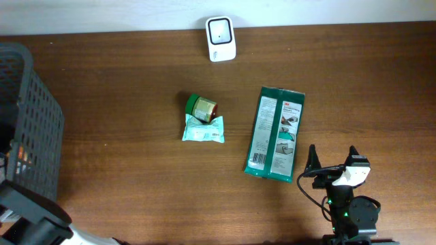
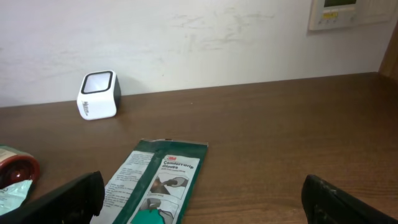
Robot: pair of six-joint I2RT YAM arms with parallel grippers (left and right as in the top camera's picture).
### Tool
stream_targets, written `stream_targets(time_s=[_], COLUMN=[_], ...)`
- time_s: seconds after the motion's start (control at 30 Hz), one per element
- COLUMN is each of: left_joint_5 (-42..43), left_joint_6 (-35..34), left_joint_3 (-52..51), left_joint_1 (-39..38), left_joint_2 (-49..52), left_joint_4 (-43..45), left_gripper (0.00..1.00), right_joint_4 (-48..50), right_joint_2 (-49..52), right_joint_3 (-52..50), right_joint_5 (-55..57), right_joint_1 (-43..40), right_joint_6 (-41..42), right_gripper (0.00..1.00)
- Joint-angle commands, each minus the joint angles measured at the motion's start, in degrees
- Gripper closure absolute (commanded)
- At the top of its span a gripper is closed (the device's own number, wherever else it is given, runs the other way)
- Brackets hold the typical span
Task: Scan the item barcode
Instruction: 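Pick the orange snack packet from the basket and place it near the jar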
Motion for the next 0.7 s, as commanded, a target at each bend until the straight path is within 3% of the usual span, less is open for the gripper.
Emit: stream_targets(time_s=[0.0, 0.27, 0.33, 0.47, 0.53, 0.67], left_joint_5=[-0.55, -5.27, -5.29, -5.25, -3.91, 8.90], left_joint_6=[7.34, 7.28, 7.30, 7.26, 6.40, 5.03], left_joint_3=[-5.25, -5.79, -5.79, -5.70, -4.46, 5.79], left_joint_1=[-0.07, -0.13, -0.11, -0.13, -0.13, -0.28], left_joint_2=[1.53, 12.68, 14.34, 14.95, 14.91, 13.16], left_joint_4=[5.07, 10.82, 11.19, 11.61, 10.16, 1.99], left_gripper=[0.29, 0.48, 0.61, 1.00, 1.00, 1.00], right_joint_4=[-0.07, -0.07, -0.07, -0.07, -0.07, -0.07], right_joint_2=[-0.28, -0.28, -0.28, -0.28, -0.28, -0.28], right_joint_3=[-0.52, -0.52, -0.52, -0.52, -0.52, -0.52], right_joint_5=[0.07, 0.07, 0.07, 0.07, 0.07, 0.07], right_joint_1=[-0.15, -0.15, -0.15, -0.15, -0.15, -0.15], right_joint_6=[0.39, 0.39, 0.39, 0.39, 0.39, 0.39], right_gripper=[0.02, 0.02, 0.02, 0.02, 0.02, 0.02])
